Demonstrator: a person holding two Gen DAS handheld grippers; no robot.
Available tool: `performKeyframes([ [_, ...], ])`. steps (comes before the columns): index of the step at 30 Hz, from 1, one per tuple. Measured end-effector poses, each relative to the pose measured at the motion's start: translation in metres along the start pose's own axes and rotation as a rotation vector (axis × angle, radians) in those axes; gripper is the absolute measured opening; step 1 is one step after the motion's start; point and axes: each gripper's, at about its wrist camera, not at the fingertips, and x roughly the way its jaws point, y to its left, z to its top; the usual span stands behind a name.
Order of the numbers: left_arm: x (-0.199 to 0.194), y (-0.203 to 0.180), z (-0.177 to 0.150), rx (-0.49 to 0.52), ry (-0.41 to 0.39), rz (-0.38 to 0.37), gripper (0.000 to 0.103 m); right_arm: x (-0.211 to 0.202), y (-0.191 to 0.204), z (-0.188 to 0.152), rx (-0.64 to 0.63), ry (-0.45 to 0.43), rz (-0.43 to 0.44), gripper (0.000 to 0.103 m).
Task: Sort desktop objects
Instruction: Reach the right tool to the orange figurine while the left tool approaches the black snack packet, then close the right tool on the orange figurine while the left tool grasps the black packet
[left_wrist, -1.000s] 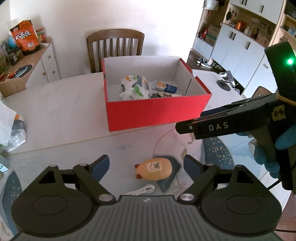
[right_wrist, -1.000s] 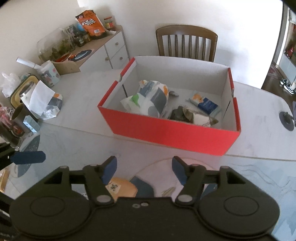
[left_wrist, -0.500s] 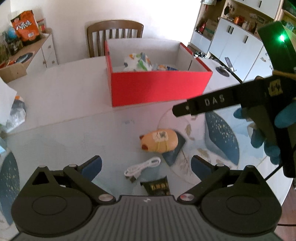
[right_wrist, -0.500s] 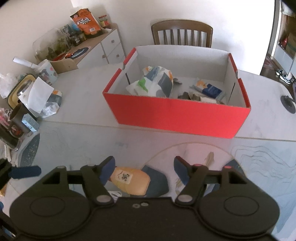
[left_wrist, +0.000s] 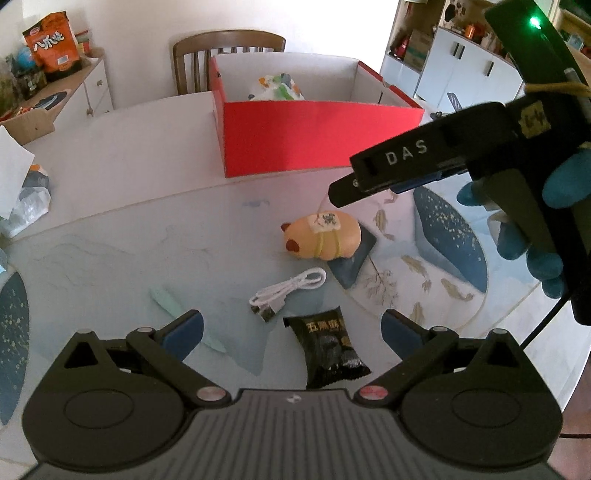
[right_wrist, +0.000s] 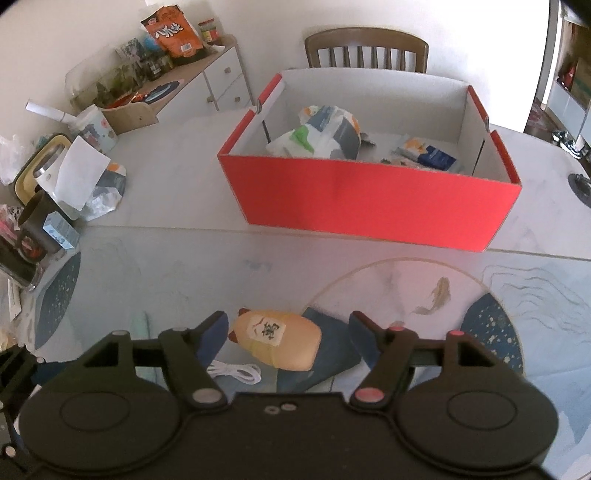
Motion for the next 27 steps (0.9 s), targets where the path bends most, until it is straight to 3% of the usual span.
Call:
performKeyframes([
  [17,0.026,-0.004,-0.03,-0.018,0.024,0.007,0.103,0.039,0.013,-0.01,0.005,0.042,0.006,0.074],
  [27,0.034,-0.004,-0.033,-0.034,0.024,0.008,0.103,0.068,0.015,-0.008,-0.021,0.059,-0.043,0.077],
])
